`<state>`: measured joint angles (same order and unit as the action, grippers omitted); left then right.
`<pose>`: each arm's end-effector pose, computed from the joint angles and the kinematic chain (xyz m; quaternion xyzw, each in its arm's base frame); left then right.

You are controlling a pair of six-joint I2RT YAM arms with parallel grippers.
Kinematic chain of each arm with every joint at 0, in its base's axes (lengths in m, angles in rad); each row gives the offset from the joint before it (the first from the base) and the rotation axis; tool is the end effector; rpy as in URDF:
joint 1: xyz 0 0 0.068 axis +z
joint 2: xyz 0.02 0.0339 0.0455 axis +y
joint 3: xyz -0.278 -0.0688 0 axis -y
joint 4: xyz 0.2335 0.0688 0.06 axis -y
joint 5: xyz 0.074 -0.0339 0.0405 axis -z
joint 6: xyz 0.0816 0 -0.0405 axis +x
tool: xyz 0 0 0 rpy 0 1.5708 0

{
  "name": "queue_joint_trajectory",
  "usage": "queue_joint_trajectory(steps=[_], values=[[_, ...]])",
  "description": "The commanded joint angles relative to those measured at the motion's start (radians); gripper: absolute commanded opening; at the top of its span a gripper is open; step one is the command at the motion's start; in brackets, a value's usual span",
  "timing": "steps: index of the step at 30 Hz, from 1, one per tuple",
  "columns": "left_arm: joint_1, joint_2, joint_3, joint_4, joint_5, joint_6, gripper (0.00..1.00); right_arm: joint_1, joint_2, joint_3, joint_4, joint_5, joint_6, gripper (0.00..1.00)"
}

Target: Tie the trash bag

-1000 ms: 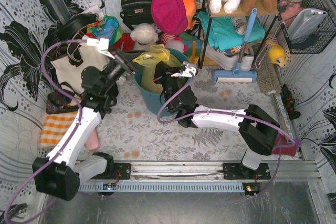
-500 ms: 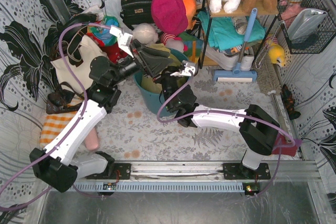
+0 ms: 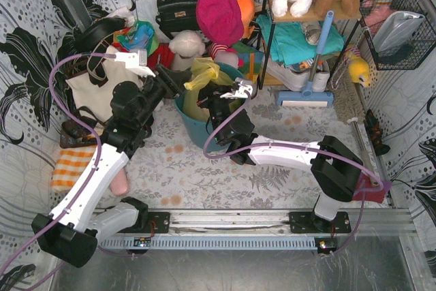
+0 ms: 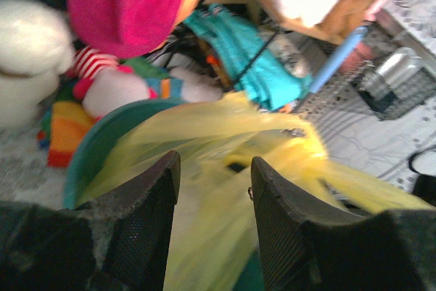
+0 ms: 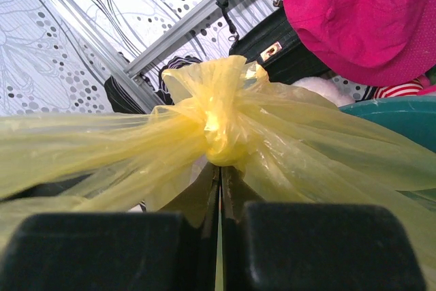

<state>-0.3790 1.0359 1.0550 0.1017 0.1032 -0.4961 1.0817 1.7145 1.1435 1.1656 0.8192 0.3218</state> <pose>0.2427 -0.1057 0.4358 -0.0002 0.6634 -0.3477 0.6626 0.2388 0.3217 0.3856 0.1671 0.5299 0.3804 0.7393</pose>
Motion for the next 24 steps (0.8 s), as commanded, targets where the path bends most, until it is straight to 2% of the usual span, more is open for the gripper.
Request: queue_joint_trajectory(steps=[1,4,7,11,16,18,22,24], values=[[0.063,-0.066,-0.071,0.016,-0.071,-0.068,0.56,0.002,-0.023,0.026,0.001,-0.011,0.01,0.0],[0.08,-0.091,-0.085,0.031,-0.035,-0.077,0.58,0.003,-0.022,0.025,0.0,-0.011,0.015,0.0],[0.091,-0.061,-0.085,0.053,0.094,-0.109,0.58,0.002,-0.022,0.024,-0.001,-0.012,0.02,0.0],[0.1,-0.026,-0.145,0.191,0.241,-0.214,0.58,0.003,-0.026,0.019,0.0,-0.012,0.02,0.0],[0.108,0.024,-0.186,0.343,0.331,-0.297,0.57,0.002,-0.029,0.015,-0.001,-0.018,0.023,0.0],[0.11,0.04,-0.187,0.361,0.352,-0.31,0.5,0.003,-0.031,0.012,0.002,-0.014,0.02,0.0],[0.109,0.044,-0.196,0.371,0.384,-0.32,0.26,0.002,-0.026,0.011,0.024,-0.01,-0.005,0.0],[0.109,0.029,-0.202,0.365,0.399,-0.315,0.17,0.002,-0.021,0.012,0.04,-0.004,-0.022,0.0]])
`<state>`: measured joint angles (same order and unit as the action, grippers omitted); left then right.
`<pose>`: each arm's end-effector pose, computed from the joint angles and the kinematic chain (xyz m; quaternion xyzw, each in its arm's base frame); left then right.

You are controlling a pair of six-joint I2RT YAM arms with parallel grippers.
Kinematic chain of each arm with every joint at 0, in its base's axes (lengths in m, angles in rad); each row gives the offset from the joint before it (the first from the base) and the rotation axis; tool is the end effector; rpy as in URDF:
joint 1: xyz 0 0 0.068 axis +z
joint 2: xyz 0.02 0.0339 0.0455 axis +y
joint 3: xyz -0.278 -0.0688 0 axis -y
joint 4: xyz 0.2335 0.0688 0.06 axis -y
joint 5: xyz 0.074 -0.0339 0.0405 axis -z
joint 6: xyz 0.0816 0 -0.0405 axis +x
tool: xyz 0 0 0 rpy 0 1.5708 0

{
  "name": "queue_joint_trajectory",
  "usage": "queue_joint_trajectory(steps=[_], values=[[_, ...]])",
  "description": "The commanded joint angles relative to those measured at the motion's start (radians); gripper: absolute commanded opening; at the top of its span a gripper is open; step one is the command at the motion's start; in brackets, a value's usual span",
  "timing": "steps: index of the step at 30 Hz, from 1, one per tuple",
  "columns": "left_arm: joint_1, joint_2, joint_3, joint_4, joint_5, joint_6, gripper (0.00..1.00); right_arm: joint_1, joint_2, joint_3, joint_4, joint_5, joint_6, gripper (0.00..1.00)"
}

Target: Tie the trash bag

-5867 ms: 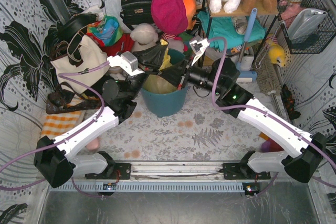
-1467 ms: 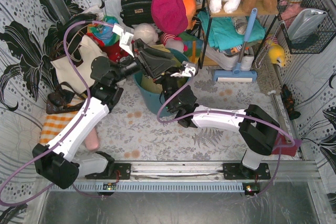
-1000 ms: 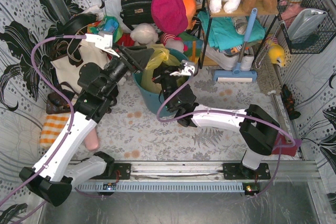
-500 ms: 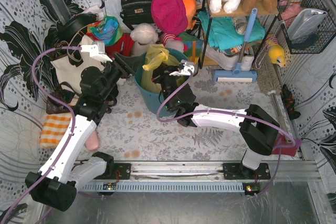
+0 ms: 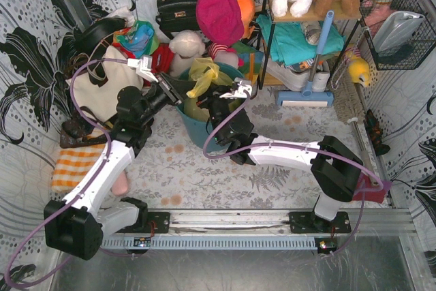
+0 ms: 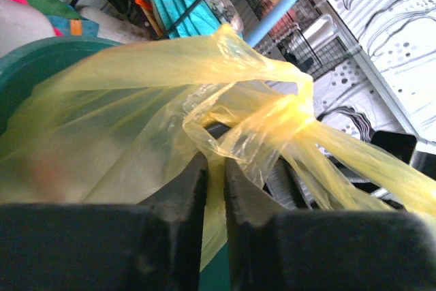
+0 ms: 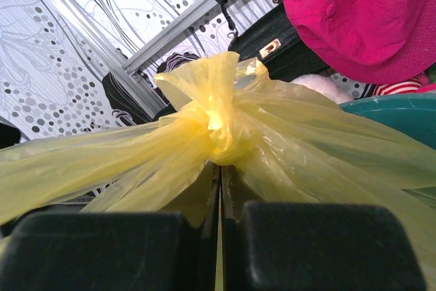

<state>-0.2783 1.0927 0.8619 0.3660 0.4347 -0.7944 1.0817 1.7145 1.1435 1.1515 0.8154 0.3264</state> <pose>0.2596 -0.1099 0.3853 -0.0068 0.6624 -0.4978 0.5598 0.2391 0.3229 0.3842 0.1634 0.5341 0.3793 0.7377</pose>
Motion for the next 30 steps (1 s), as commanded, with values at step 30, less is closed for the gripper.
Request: queue_joint_trajectory(steps=[30], values=[[-0.007,-0.1,0.011,-0.232,0.246,0.111,0.3,-0.018,0.057,-0.042,0.457,0.03,-0.348,0.0]])
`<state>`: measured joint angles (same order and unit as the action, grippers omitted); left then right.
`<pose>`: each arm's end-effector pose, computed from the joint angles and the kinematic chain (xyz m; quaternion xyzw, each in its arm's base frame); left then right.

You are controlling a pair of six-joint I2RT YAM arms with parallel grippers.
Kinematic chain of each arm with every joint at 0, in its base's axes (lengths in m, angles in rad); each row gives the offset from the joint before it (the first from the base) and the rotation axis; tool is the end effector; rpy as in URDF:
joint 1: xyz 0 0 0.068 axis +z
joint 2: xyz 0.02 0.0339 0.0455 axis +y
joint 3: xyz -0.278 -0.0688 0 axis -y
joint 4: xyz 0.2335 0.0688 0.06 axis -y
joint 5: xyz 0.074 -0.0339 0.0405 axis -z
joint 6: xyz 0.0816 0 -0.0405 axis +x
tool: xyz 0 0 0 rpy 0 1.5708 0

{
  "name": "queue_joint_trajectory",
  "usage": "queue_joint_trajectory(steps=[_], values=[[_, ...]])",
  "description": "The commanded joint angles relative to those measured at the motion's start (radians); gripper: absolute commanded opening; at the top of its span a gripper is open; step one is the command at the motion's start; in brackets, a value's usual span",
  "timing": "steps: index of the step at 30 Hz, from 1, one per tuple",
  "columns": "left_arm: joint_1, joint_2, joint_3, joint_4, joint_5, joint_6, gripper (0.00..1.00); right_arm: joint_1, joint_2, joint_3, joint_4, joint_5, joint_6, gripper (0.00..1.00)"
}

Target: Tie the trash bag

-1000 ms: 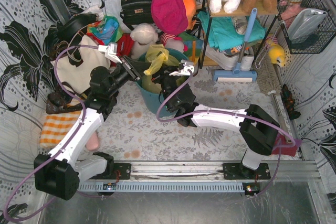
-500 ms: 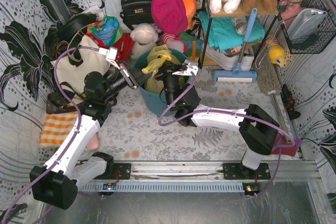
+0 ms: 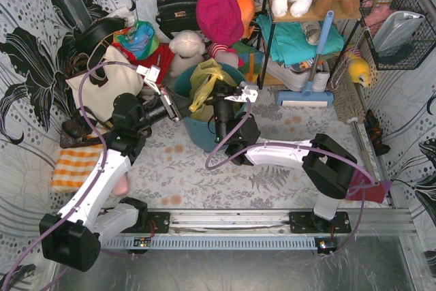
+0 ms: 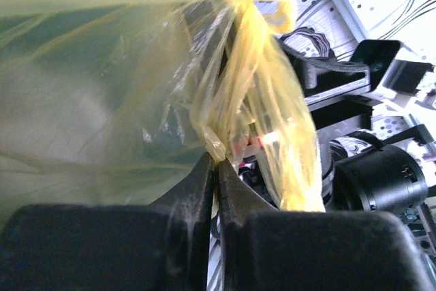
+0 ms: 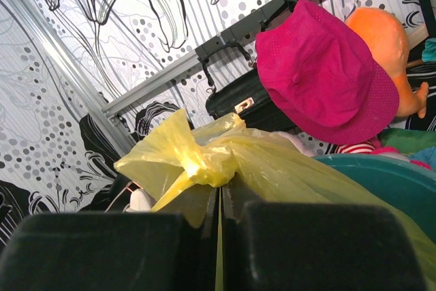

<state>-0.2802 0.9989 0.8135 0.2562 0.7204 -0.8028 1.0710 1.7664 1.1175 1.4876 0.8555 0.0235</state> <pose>0.2206 -0.1195 0.3728 0.0843 0.6829 -0.5588 0.4629 0.2369 0.3054 0.3877 0.1725 0.4757 0.3153 0.8028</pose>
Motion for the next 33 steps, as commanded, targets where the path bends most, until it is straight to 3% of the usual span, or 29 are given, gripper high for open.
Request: queue_joint_trajectory(steps=[1,6,11,14,17,24,33], values=[[-0.004,-0.01,0.088,-0.173,-0.082,0.162,0.34,-0.007,0.003,-0.02,0.125,-0.011,-0.047,0.0],[-0.004,-0.016,0.244,-0.349,-0.309,0.374,0.44,-0.008,-0.008,-0.038,0.138,-0.01,-0.049,0.0],[-0.002,-0.013,0.315,-0.298,-0.456,0.526,0.53,-0.007,-0.012,-0.042,0.134,-0.015,-0.039,0.0],[-0.003,0.028,0.322,-0.193,-0.405,0.595,0.63,-0.008,-0.01,-0.041,0.13,-0.018,-0.03,0.0],[-0.002,0.107,0.384,-0.194,-0.329,0.626,0.68,-0.007,-0.014,-0.038,0.122,-0.022,-0.026,0.0],[-0.002,0.238,0.441,-0.078,-0.365,0.462,0.69,-0.008,-0.01,-0.038,0.123,-0.026,-0.018,0.0],[-0.002,0.36,0.535,-0.234,-0.257,0.479,0.68,-0.008,0.002,-0.025,0.135,-0.063,-0.024,0.0]])
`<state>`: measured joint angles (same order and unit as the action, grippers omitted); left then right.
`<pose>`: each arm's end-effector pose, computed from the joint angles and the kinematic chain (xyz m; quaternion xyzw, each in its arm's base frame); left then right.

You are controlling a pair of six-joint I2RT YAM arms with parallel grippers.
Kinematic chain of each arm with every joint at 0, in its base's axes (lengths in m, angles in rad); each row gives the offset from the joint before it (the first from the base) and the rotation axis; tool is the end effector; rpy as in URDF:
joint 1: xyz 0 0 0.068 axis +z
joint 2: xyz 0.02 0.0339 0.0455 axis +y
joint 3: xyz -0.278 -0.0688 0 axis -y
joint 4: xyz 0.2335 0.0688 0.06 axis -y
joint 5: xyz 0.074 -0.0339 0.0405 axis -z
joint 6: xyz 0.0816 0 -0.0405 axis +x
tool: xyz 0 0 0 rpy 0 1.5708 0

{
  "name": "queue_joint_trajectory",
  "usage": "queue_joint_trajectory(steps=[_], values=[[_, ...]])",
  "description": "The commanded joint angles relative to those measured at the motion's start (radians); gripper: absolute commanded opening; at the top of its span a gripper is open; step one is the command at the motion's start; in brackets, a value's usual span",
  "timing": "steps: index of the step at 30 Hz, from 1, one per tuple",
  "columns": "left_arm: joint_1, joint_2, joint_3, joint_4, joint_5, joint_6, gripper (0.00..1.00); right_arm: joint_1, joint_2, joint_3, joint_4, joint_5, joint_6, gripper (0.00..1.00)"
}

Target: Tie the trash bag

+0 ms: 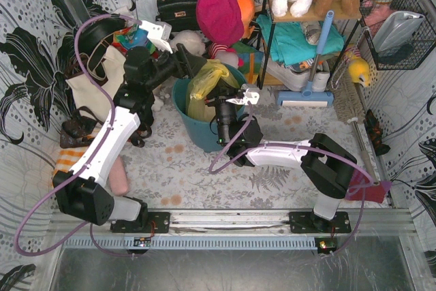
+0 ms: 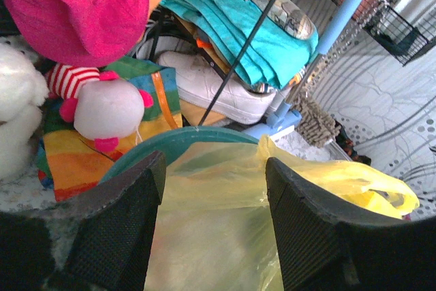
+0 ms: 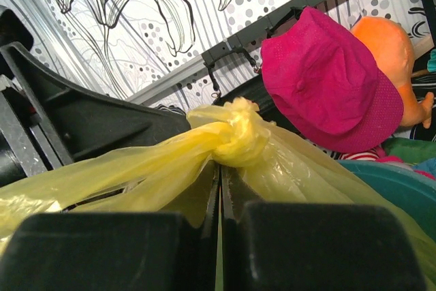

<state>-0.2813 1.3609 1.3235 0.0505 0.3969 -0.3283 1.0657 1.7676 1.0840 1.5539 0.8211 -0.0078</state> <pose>0.3245 -0.1266 0.4386 0.1241 0.6918 -0.3415 0.6240 0.2346 0.3009 0.3843 0.1613 0.4621 0.3164 0.8126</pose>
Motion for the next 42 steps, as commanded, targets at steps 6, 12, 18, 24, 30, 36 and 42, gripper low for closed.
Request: queue_joint_trajectory(steps=[6,12,18,24,30,36,42], values=[[-0.001,-0.045,-0.064,-0.048,0.166,-0.008,0.45,-0.003,0.026,0.029,0.099,-0.016,-0.055,0.0],[-0.001,-0.144,-0.139,-0.017,0.123,-0.029,0.09,-0.003,0.03,0.017,0.124,-0.002,-0.075,0.0],[-0.001,-0.205,-0.14,-0.009,0.14,-0.034,0.01,-0.001,0.041,0.025,0.145,0.0,-0.098,0.0],[-0.002,-0.245,-0.192,-0.032,0.168,-0.05,0.0,-0.003,0.039,0.042,0.147,0.003,-0.124,0.0],[-0.002,-0.276,-0.188,-0.048,0.027,-0.002,0.28,-0.002,0.028,0.015,0.147,0.006,-0.104,0.0],[-0.002,-0.166,-0.035,-0.087,-0.073,-0.107,0.57,-0.001,0.012,-0.003,0.137,0.002,-0.083,0.0],[-0.001,-0.114,-0.088,0.067,-0.057,-0.375,0.59,-0.001,0.004,-0.012,0.137,0.007,-0.081,0.0]])
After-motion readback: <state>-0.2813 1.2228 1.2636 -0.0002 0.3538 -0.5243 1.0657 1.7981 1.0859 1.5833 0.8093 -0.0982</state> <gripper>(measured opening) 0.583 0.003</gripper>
